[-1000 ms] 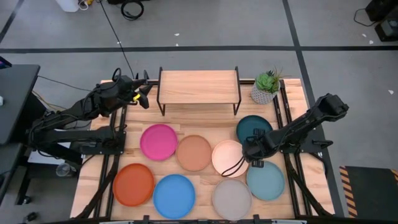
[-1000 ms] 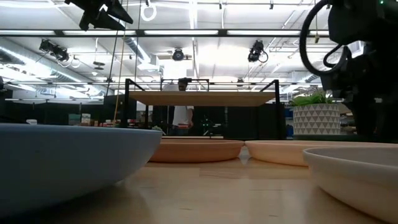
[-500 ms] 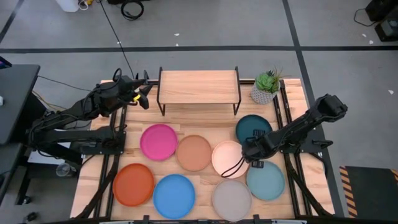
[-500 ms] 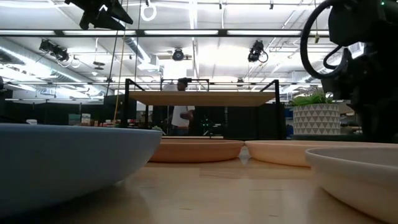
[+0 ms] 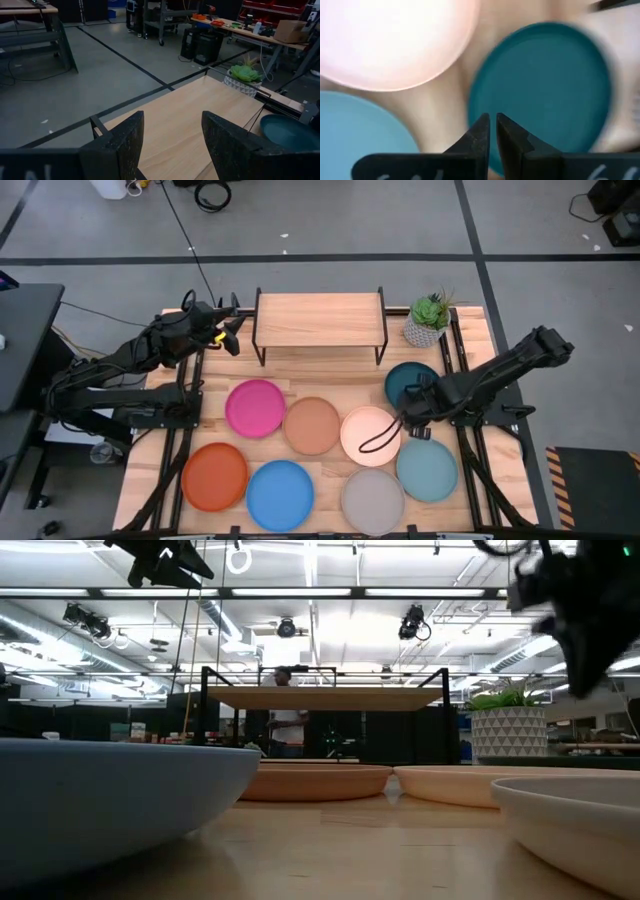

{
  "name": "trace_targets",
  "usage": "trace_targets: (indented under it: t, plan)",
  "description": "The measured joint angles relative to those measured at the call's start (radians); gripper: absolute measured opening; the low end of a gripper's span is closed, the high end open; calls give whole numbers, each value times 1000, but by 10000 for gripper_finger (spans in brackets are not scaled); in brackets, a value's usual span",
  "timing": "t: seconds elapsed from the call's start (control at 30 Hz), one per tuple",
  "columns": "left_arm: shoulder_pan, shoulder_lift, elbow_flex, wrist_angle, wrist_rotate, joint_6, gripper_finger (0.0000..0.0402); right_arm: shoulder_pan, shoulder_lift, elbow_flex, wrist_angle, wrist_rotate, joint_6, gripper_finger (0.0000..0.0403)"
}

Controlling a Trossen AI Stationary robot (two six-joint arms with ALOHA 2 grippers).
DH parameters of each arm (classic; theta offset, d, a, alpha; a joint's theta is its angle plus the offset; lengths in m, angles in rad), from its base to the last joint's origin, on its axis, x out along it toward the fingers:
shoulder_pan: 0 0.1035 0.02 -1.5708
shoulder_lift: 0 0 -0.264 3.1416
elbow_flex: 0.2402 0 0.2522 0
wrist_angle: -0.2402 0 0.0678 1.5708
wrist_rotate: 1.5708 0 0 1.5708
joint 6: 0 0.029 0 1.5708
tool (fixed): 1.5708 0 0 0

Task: Place and stack plates onto a shelf
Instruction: Put the dark blue plate on the shelf

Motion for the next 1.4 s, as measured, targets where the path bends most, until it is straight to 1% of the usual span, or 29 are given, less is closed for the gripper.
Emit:
trace_targets:
  t: [0.1, 0.17, 0.23, 0.33, 0.4, 0.53, 0.67, 0.73, 0.83, 0.97, 1.07, 1.2, 1.3, 1.4]
  plan:
    - [0, 0, 0, 0, 0, 0, 208, -2, -2, 83, -92, 77, 32, 26]
    - [0, 0, 0, -1, 0, 0, 208, -6, -7, 106, -84, 83, 34, 23]
    - [0, 0, 0, 0, 0, 0, 208, -8, -21, 104, -15, 48, 26, 24]
    - [0, 0, 0, -1, 0, 12, 208, -5, -41, 42, 124, -13, 19, 35]
    - [0, 0, 0, -1, 0, 21, 208, 0, -50, -19, 185, -45, 32, 50]
    - [0, 0, 0, -1, 0, 19, 208, 0, -59, -135, 235, -92, 108, 97]
    - [0, 0, 0, -2, 0, 19, 208, 0, -59, -221, 317, -149, 97, 146]
    - [0, 0, 0, -3, 0, 19, 208, 0, -59, -254, 364, -153, 86, 166]
    - [0, 0, 0, -7, 0, 19, 208, 0, -59, -282, 387, -151, 80, 189]
    - [0, 0, 0, -24, 0, 15, 208, -2, -59, -305, 388, -133, 94, 206]
    - [0, 0, 0, -41, 0, 15, 208, -2, -59, -326, 401, -130, 95, 204]
    - [0, 0, 0, -49, 0, 16, 208, -2, -58, -372, 453, -129, 95, 184]
    - [0, 0, 0, -48, 0, 16, 208, -2, -58, -396, 466, -126, 95, 156]
    - [0, 0, 0, -48, 0, 16, 208, -2, -58, -403, 466, -108, 95, 114]
